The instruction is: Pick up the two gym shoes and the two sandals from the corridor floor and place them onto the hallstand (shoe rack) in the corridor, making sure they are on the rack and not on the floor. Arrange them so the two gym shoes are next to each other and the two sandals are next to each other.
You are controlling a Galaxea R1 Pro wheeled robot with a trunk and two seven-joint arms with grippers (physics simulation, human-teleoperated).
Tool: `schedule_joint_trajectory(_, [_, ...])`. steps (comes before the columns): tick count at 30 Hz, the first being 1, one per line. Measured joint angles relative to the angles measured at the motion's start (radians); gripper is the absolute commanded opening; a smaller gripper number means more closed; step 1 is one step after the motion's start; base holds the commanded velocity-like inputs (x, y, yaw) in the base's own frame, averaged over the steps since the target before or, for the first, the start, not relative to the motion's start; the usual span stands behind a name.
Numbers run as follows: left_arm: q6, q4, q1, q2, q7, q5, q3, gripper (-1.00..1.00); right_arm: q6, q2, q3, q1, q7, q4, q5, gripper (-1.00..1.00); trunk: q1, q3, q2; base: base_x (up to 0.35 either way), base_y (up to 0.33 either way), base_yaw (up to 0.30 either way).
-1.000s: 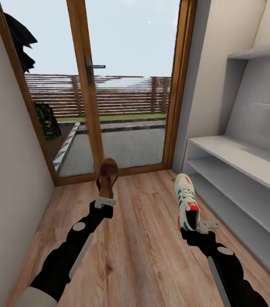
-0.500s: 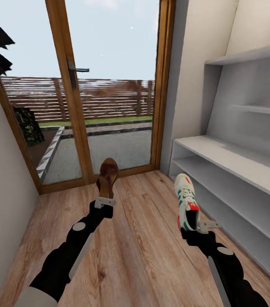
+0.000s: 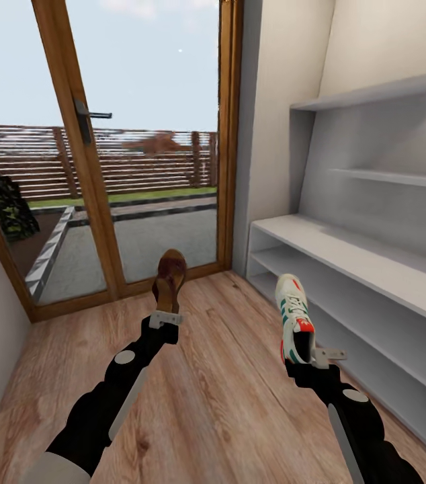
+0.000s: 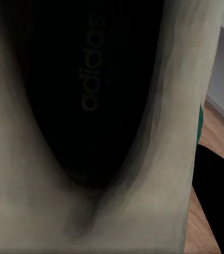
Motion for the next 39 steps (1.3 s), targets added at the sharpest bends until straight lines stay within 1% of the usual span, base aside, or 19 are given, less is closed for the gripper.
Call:
schedule_joint_trajectory(9, [0.000, 0.000, 0.000, 0.000, 0.000, 0.000, 0.000, -1.00, 0.000, 0.000, 0.000, 0.000, 0.000, 0.000, 0.000, -1.00, 0.000, 0.011, 0.000, 0.076, 0.027, -0.215])
schedule_joint_trajectory(17, [0.000, 0.000, 0.000, 0.000, 0.000, 0.000, 0.000, -1.00, 0.000, 0.000, 0.000, 0.000, 0.000, 0.000, 0.000, -1.00, 0.000, 0.014, 0.000, 0.227, 0.193, -0.059])
schedule_joint_trajectory(23, [0.000, 0.000, 0.000, 0.000, 0.000, 0.000, 0.000, -1.00, 0.000, 0.000, 0.000, 0.000, 0.000, 0.001, 0.000, -1.00, 0.000, 0.014, 0.000, 0.146, 0.113, -0.267])
schedule_joint_trajectory(39, [0.000, 0.000, 0.000, 0.000, 0.000, 0.000, 0.000, -1.00, 0.000, 0.000, 0.000, 0.000, 0.000, 0.000, 0.000, -1.00, 0.000, 0.014, 0.000, 0.005, 0.003, -0.299])
